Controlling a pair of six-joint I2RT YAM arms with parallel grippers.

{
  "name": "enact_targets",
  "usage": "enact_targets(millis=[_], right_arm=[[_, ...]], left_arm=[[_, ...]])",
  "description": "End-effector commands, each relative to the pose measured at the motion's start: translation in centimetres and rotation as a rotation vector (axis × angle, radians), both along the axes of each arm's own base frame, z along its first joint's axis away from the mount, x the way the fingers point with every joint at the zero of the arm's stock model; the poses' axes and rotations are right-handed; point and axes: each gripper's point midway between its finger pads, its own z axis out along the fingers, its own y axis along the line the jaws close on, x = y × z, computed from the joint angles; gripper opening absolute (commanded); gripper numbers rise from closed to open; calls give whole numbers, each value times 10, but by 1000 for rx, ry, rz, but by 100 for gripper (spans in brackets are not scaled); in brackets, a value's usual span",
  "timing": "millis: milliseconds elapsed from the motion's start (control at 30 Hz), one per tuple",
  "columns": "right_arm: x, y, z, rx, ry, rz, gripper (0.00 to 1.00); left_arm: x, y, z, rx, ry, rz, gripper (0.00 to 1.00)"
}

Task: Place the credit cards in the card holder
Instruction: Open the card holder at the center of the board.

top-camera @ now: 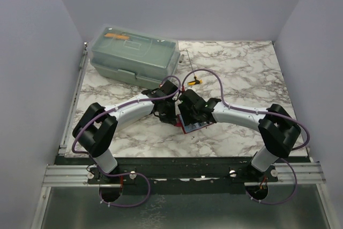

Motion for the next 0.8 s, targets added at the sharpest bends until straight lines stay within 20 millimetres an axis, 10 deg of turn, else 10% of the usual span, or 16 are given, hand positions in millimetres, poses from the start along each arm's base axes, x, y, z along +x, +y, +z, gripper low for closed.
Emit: enact_targets(millis=[0, 767], right_arm=[[-6, 1, -15, -8, 29, 10, 59], [4, -39, -19, -179, -49, -98, 73]], left_arm=[[1, -1, 13, -27, -22, -7, 0], [1, -2, 19, -40, -29, -7, 0]])
